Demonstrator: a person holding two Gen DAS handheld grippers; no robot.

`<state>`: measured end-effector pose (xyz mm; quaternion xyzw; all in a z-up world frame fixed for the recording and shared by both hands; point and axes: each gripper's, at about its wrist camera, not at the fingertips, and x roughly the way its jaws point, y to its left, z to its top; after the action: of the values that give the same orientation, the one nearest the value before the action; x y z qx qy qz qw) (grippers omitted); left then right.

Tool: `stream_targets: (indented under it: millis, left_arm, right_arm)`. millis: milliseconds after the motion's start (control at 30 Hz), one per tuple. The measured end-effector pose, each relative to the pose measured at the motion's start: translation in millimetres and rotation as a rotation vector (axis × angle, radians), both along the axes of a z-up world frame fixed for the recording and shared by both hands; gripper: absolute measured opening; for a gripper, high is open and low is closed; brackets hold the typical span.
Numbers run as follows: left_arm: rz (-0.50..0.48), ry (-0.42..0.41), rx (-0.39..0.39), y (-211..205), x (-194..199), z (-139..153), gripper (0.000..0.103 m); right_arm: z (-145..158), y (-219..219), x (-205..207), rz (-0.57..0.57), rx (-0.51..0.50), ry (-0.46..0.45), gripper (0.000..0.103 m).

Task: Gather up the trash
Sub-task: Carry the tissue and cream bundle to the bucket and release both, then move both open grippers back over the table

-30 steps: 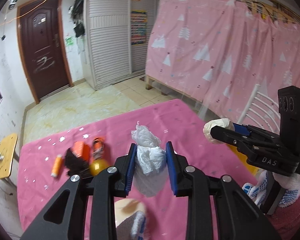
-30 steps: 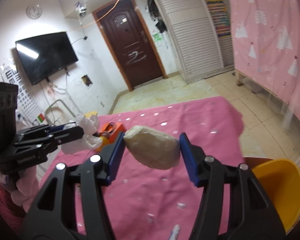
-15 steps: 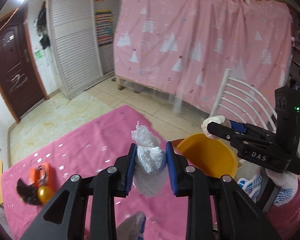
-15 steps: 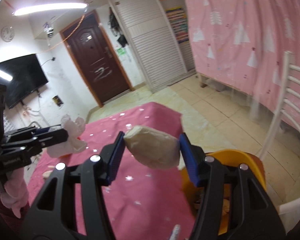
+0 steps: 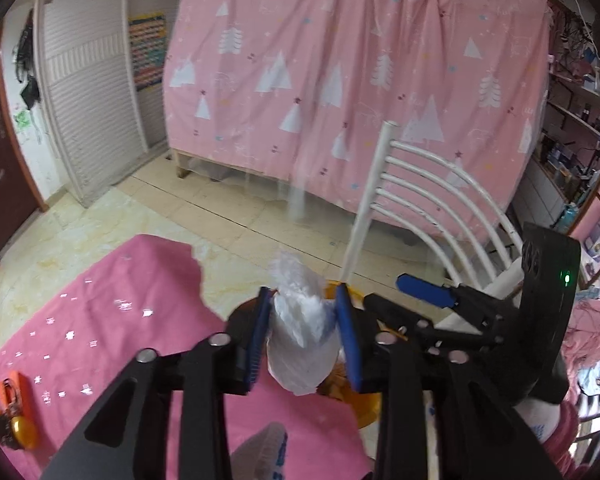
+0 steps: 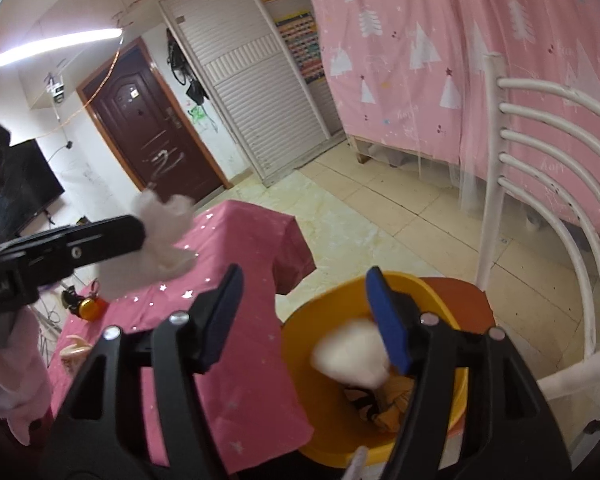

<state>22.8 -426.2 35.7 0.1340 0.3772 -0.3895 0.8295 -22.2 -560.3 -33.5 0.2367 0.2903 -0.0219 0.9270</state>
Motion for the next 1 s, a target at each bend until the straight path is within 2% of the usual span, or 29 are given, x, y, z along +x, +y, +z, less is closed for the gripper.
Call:
stream_targets:
  millis: [33, 100, 133, 300, 533, 1000]
  left_arm:
    - [-0.001, 0.001, -0.001, -3.9, -0.4, -0.4, 0.048]
    - [-0.001, -0.004, -0.015, -8.7, -2.0, 0.9, 0.065]
    - [0.000, -0.006, -0.019, -9.9, -2.8, 2.3, 0.069]
    - [0.015, 0.001, -0.033, -3.6, -2.4, 6.4, 0.071]
    - [0.070, 0.004, -0.063, 32.9, 4.5, 14.4, 0.071]
    - [0.211, -0.006, -0.127, 128.6, 26.0, 23.0, 0.071]
  right_arm:
    - [-0.3, -2.0, -1.0, -0.003, 0.001, -0.001, 0.061]
    - [-0.1, -4.0, -3.4, -0.012, 0.006, -0.004, 0.061]
    - [-0.1, -5.0, -4.9, -0.016, 0.007, -0.005, 0.061]
    - [0.6, -4.8, -6.0, -0.018, 0.007, -0.006, 0.061]
    - [8.6, 18.7, 3.7, 0.034, -0.011, -0.008, 0.062]
    - [30.9, 110.0, 46.9, 0.203, -0.085, 0.011, 0.063]
